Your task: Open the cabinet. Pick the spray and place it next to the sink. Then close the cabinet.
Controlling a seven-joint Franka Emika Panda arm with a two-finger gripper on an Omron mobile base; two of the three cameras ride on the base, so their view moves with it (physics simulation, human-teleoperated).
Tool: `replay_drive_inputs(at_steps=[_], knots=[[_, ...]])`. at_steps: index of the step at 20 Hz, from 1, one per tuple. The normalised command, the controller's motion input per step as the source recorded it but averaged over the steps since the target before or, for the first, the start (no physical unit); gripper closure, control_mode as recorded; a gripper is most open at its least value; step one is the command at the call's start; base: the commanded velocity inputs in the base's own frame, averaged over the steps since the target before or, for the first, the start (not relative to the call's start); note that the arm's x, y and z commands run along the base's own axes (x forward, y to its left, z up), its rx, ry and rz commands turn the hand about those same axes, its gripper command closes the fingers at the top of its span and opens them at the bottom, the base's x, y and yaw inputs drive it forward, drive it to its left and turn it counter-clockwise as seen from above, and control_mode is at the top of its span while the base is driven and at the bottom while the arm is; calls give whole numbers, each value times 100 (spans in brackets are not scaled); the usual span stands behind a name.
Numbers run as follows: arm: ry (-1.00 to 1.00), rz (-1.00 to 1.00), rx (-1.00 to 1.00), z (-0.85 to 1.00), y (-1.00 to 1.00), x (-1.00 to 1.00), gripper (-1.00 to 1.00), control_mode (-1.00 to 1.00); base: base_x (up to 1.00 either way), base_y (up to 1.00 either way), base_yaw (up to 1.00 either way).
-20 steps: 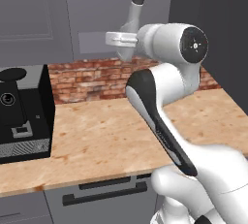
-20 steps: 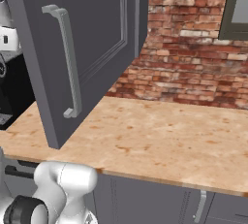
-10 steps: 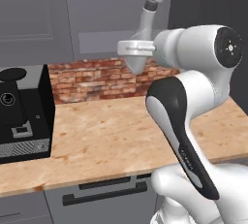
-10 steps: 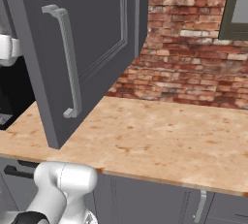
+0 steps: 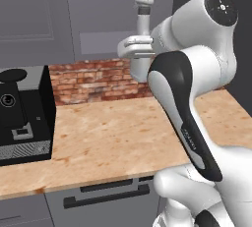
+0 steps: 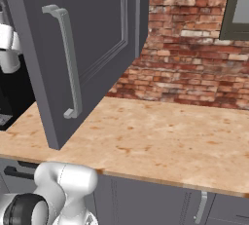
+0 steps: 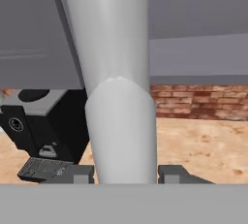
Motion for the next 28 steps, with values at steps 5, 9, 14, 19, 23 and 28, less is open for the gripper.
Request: replay_drive_inputs(at_steps=[5,9,14,19,23,28], knots=[[-3,0,-1,-22,-1,-39,100,-100,0,0,0],[-3,0,0,-16,-11,-67,100,-100,0,0,0],[0,0,0,-5,-8,-65,100,-100,0,0,0],[0,0,0,0,-15,-36,100,-100,0,0,0],[3,0,0,0,-11,-2,100,-100,0,0,0],[1,0,-1,0,0,0,100,-100,0,0,0]])
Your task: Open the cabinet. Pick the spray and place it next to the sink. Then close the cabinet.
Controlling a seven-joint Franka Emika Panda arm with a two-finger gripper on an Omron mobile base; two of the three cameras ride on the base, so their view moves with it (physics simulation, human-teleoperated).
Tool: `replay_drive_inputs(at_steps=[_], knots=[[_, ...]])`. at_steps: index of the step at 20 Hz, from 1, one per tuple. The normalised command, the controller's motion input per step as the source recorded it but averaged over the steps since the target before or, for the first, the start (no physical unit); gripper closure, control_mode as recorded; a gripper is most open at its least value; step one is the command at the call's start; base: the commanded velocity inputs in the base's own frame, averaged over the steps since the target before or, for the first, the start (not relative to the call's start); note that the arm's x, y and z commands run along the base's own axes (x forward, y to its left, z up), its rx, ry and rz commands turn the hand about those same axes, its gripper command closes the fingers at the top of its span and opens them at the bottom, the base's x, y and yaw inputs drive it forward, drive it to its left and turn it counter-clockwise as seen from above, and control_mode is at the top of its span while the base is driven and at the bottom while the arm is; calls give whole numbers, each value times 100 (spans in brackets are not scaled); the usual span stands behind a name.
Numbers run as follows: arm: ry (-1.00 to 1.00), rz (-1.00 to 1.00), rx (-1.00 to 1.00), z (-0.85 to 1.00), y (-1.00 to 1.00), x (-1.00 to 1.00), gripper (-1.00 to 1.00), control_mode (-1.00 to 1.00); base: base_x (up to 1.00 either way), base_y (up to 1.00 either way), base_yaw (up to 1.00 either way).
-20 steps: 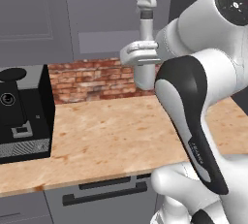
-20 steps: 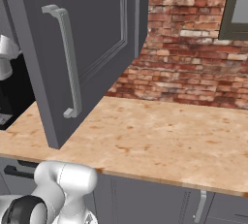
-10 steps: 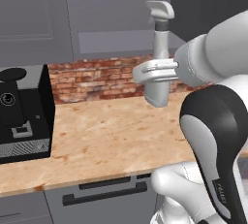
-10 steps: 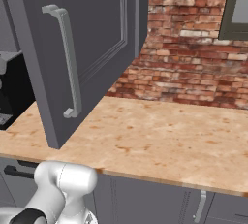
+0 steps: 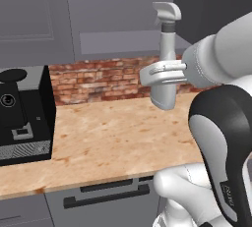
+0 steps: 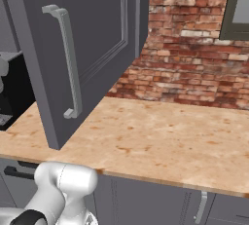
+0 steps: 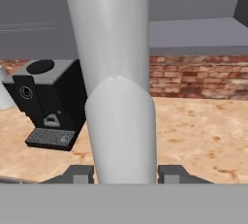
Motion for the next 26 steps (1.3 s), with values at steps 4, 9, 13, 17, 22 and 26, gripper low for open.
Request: replay_drive_inputs(at_steps=[4,9,13,17,22,26], knots=[[0,0,0,0,0,0,100,-100,0,0,0],[0,0,0,0,0,0,100,-100,0,0,0],[0,0,0,0,0,0,100,-100,0,0,0],[0,0,0,0,0,0,100,-100,0,0,0],[0,0,0,0,0,-2,100,100,-13,0,0],[0,0,0,0,0,0,100,100,-85,0,0]])
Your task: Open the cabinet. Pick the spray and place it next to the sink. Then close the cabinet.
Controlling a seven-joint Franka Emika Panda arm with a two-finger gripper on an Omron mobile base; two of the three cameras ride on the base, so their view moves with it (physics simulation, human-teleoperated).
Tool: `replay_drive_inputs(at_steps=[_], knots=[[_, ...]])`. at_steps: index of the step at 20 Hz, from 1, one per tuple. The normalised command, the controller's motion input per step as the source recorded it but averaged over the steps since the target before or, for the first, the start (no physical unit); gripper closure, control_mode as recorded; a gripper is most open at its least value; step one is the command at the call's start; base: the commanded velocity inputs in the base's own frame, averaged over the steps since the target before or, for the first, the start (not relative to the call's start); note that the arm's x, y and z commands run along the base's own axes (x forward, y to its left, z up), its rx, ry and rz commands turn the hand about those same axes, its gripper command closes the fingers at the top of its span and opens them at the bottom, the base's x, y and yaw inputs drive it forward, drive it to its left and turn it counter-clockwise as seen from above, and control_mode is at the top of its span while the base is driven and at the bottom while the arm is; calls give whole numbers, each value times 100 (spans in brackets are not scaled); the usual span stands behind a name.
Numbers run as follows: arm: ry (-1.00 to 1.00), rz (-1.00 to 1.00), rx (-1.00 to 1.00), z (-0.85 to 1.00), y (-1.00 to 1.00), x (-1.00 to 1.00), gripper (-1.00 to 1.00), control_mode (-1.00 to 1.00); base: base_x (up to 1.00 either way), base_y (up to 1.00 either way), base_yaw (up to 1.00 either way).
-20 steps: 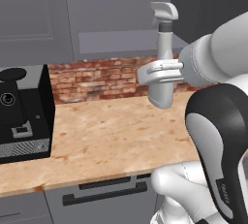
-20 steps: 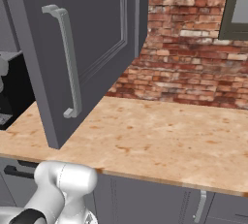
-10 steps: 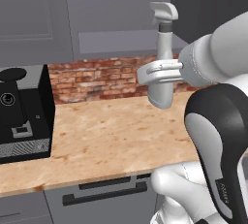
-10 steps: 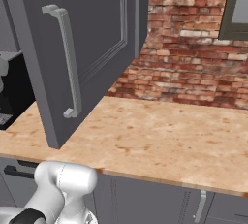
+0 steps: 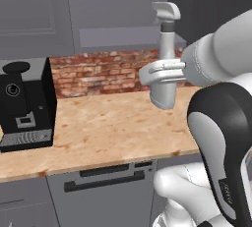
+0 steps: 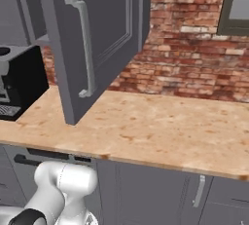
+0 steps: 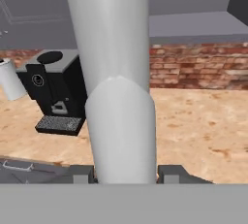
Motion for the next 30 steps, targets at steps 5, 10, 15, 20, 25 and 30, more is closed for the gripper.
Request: replay_drive_inputs(at_steps=[5,10,15,20,25,30], knots=[[0,0,0,0,0,0,100,100,-94,23,0],[0,0,0,0,0,0,100,100,-92,43,-13],[0,0,0,0,0,0,100,100,-49,29,-66],[0,0,0,0,0,0,100,100,-9,19,-100],[0,0,0,0,0,0,100,100,-7,11,-100],[0,0,0,0,0,0,100,100,-4,2,-92]])
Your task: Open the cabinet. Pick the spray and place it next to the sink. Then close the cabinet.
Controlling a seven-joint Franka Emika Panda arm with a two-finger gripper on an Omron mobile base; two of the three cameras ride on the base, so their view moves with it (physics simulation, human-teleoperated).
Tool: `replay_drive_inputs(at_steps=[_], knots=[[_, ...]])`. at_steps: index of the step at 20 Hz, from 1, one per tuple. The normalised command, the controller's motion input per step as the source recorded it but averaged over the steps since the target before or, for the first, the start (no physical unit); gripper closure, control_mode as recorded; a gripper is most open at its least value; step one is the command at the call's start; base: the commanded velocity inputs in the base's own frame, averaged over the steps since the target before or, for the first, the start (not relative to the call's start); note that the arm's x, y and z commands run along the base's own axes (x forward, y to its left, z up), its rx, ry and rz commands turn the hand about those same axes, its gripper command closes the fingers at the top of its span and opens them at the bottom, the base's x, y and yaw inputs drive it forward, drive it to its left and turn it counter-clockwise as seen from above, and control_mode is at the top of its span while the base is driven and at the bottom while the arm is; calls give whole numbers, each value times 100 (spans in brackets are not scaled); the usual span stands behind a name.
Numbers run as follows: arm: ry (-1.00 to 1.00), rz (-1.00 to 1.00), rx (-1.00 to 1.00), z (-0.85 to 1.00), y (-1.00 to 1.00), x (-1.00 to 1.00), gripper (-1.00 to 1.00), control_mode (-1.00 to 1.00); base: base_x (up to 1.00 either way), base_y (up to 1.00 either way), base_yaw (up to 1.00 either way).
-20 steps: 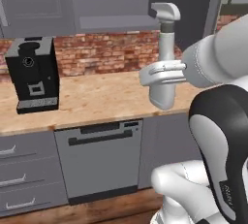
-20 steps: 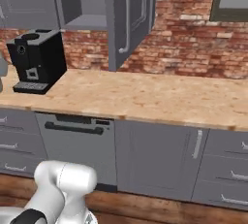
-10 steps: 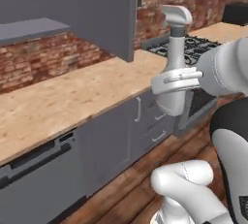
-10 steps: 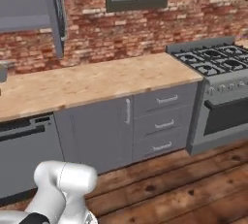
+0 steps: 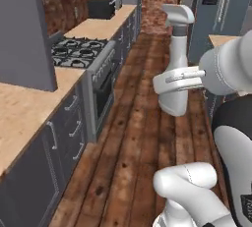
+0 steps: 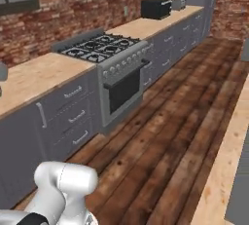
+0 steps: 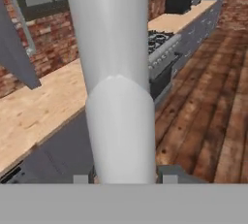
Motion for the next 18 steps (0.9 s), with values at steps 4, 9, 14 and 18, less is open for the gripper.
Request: replay_drive_inputs(at_steps=[4,9,14,18], knots=[[0,0,0,0,0,0,100,100,0,0,-73],[0,0,0,0,0,0,100,100,-1,0,-72],[0,0,0,0,0,0,100,100,0,0,-79],[0,0,0,0,0,0,100,100,30,29,-77]])
